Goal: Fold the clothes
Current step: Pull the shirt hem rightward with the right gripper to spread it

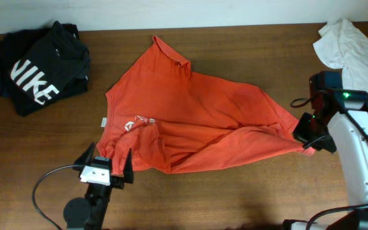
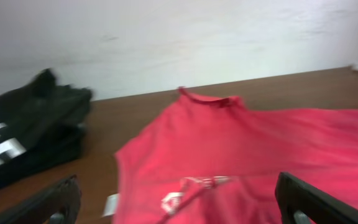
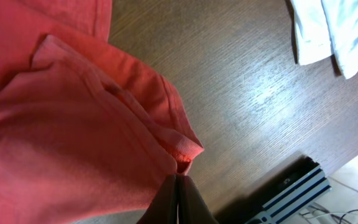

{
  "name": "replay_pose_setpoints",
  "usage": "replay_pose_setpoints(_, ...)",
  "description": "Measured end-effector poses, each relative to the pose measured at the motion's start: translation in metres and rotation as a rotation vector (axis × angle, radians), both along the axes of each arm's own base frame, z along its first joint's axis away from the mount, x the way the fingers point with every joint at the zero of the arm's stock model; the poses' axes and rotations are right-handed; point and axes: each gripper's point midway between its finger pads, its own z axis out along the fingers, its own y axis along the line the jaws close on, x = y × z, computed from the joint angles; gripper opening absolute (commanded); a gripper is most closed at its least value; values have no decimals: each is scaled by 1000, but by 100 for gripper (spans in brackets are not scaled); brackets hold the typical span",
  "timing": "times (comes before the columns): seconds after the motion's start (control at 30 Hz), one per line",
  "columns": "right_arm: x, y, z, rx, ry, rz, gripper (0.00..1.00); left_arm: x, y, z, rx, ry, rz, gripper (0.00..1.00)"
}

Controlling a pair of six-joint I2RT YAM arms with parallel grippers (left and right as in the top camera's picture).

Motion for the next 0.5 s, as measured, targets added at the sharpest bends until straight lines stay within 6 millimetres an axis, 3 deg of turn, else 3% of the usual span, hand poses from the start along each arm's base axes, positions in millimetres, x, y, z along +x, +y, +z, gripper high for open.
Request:
replay_pose_setpoints(0.1, 5, -15, -1, 19, -45, -68, 4, -10, -31, 7, -43, -14, -190, 99)
replay_pose_setpoints(0.17, -2, -32, -2, 28, -49, -141, 4, -16, -41, 15, -70, 21, -252, 99)
replay_pose_setpoints(0.23, -7, -42, -2, 37, -51, -190, 4, -18, -46, 43, -78, 44, -279, 99)
replay_pose_setpoints(0.3, -8, -40, -2, 55, -58, -194, 4, -6, -50, 62, -105, 214, -299, 99)
replay_pose_setpoints(0.33, -7, -38, -2, 68, -62, -192, 4, 5, -60, 81, -129, 286, -364, 99)
replay_pose_setpoints(0.4, -6, -35, -3, 84, -64, -191, 4, 18, -76, 74, -173, 393, -470, 99)
replay_pose_setpoints(0.5, -4, -34, -3, 92, -71, -176, 4, 32, -84, 31, -188, 790, -437, 99)
